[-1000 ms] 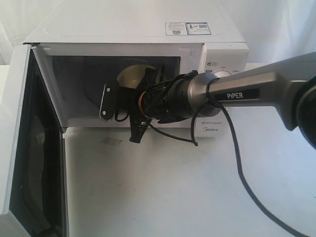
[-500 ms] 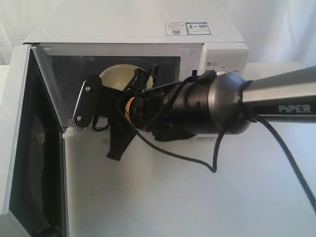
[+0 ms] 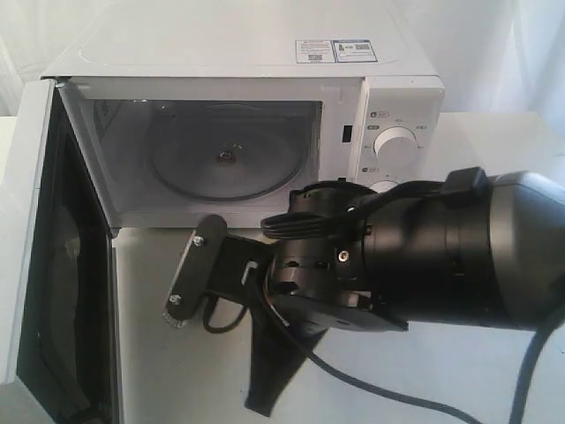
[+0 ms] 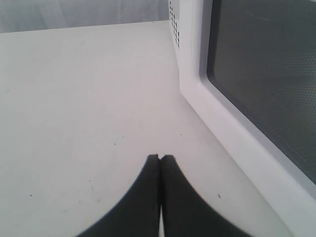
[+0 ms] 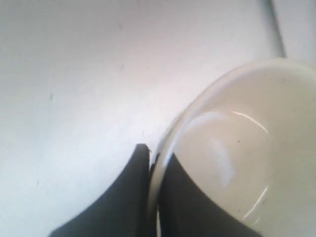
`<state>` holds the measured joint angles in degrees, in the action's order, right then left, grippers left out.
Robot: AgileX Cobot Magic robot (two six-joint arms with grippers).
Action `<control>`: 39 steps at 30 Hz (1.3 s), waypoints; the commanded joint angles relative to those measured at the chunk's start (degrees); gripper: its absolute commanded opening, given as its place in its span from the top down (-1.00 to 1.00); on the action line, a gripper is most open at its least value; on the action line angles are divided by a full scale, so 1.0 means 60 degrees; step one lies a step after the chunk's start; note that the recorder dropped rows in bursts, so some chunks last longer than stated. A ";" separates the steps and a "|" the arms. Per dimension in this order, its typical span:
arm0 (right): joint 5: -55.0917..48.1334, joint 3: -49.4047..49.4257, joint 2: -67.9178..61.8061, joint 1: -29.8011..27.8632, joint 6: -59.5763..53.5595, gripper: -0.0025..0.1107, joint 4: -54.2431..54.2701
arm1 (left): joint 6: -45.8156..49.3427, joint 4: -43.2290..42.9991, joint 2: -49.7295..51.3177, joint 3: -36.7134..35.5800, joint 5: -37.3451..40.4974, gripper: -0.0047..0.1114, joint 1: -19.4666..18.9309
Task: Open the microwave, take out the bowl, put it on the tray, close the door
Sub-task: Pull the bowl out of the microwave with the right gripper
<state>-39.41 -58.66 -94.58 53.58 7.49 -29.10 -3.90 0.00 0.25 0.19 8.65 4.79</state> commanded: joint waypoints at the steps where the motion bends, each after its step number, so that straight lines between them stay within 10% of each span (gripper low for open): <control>1: -0.1598 0.0021 0.0122 -0.0158 0.0104 0.96 0.0314 | -0.0014 -0.0055 -0.0042 -0.0032 -0.0017 0.92 -0.0019; 14: 0.1412 0.1684 0.0085 -0.2971 0.2913 0.96 -0.1606 | -0.0014 -0.0055 -0.0042 -0.0032 -0.0017 0.92 -0.0019; 39: 0.2414 0.1785 -0.0824 -0.3243 0.3036 0.86 -0.1664 | -0.0014 -0.0055 -0.0042 -0.0032 -0.0017 0.92 -0.0019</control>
<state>-25.28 -48.08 -99.57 34.37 25.37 -38.73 -3.90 0.00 0.25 0.19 8.65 4.79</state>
